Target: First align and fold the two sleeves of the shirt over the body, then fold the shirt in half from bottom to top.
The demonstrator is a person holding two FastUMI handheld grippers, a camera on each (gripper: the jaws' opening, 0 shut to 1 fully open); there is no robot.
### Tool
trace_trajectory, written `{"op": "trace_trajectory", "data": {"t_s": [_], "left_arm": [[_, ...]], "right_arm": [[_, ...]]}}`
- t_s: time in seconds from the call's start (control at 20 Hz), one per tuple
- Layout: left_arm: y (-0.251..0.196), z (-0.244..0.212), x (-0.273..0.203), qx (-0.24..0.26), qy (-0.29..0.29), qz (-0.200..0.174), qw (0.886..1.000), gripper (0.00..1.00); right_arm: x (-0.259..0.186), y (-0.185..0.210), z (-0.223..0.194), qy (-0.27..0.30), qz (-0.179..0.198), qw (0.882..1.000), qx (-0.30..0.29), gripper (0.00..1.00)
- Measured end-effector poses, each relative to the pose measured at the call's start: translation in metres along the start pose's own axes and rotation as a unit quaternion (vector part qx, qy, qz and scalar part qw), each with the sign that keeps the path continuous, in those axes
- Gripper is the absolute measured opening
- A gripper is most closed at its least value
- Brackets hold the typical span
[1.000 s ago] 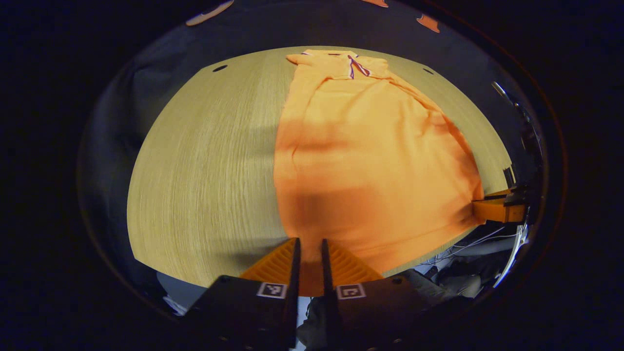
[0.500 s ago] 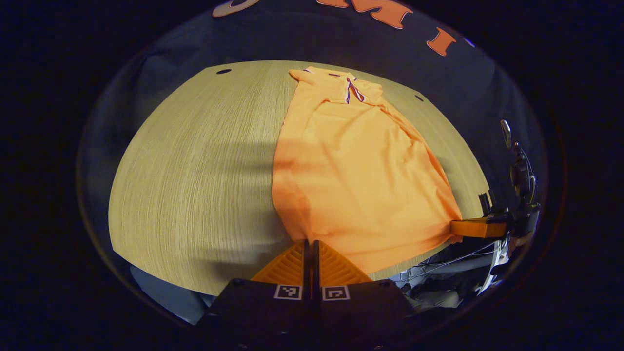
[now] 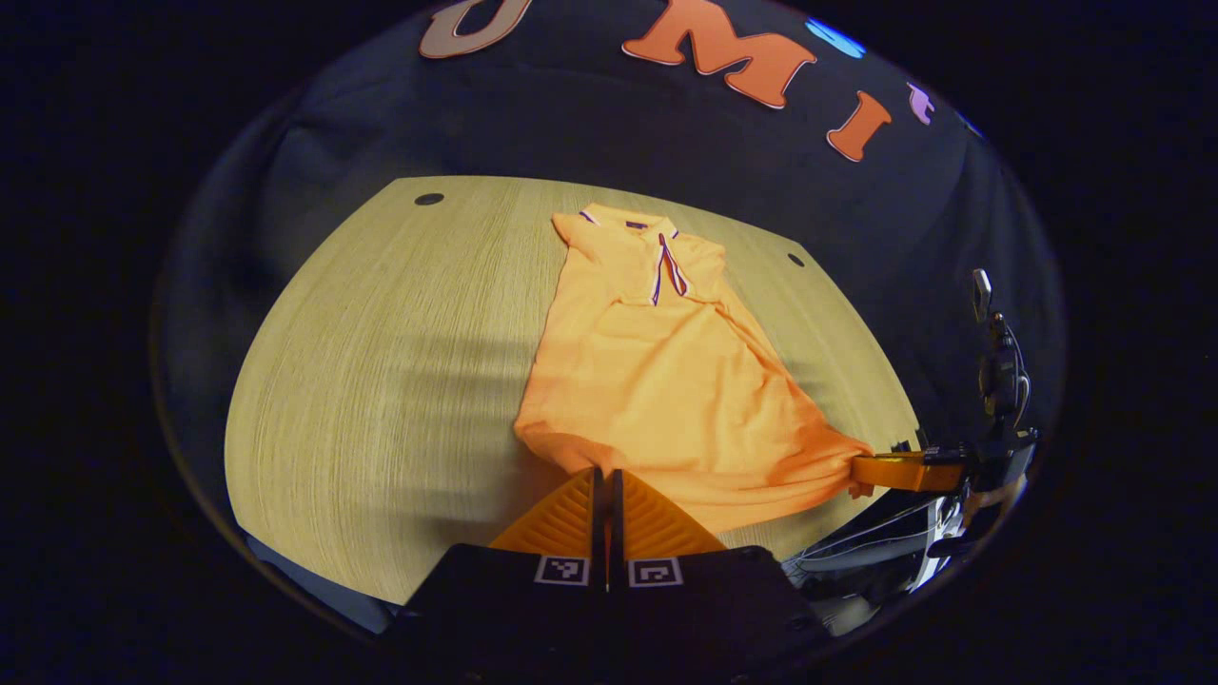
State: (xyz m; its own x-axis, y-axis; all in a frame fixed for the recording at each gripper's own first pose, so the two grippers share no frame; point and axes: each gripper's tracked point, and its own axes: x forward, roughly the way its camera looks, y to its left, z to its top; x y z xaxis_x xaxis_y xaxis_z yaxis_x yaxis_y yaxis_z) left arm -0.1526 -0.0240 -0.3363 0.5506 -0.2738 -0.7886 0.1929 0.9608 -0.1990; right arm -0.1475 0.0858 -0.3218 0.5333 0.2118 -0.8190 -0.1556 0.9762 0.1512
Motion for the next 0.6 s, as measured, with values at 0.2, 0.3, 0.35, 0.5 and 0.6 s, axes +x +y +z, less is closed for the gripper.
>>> {"op": "trace_trajectory", "data": {"t_s": [0.2,0.3,0.35,0.5,0.6], "left_arm": [[0.004,0.039,-0.005,-0.004,-0.024,0.001,1.0,0.0],[0.007,0.063,0.001,-0.003,-0.04,0.006,0.999,0.01],[0.009,0.076,0.006,-0.002,-0.046,0.009,0.999,0.0],[0.019,0.123,0.021,-0.004,-0.064,0.029,0.998,0.01],[0.023,0.156,0.033,-0.007,-0.074,0.033,0.997,0.0]], "right_arm": [[-0.012,0.004,0.048,-0.036,0.01,0.999,-0.006,0.0],[-0.012,0.004,0.073,-0.048,0.016,0.999,-0.008,0.0],[-0.01,0.005,0.087,-0.054,0.02,0.998,-0.007,0.0],[0.002,0.001,0.132,-0.063,0.027,0.998,-0.007,0.0],[0.01,-0.004,0.166,-0.07,0.03,0.997,-0.004,0.0]]}}
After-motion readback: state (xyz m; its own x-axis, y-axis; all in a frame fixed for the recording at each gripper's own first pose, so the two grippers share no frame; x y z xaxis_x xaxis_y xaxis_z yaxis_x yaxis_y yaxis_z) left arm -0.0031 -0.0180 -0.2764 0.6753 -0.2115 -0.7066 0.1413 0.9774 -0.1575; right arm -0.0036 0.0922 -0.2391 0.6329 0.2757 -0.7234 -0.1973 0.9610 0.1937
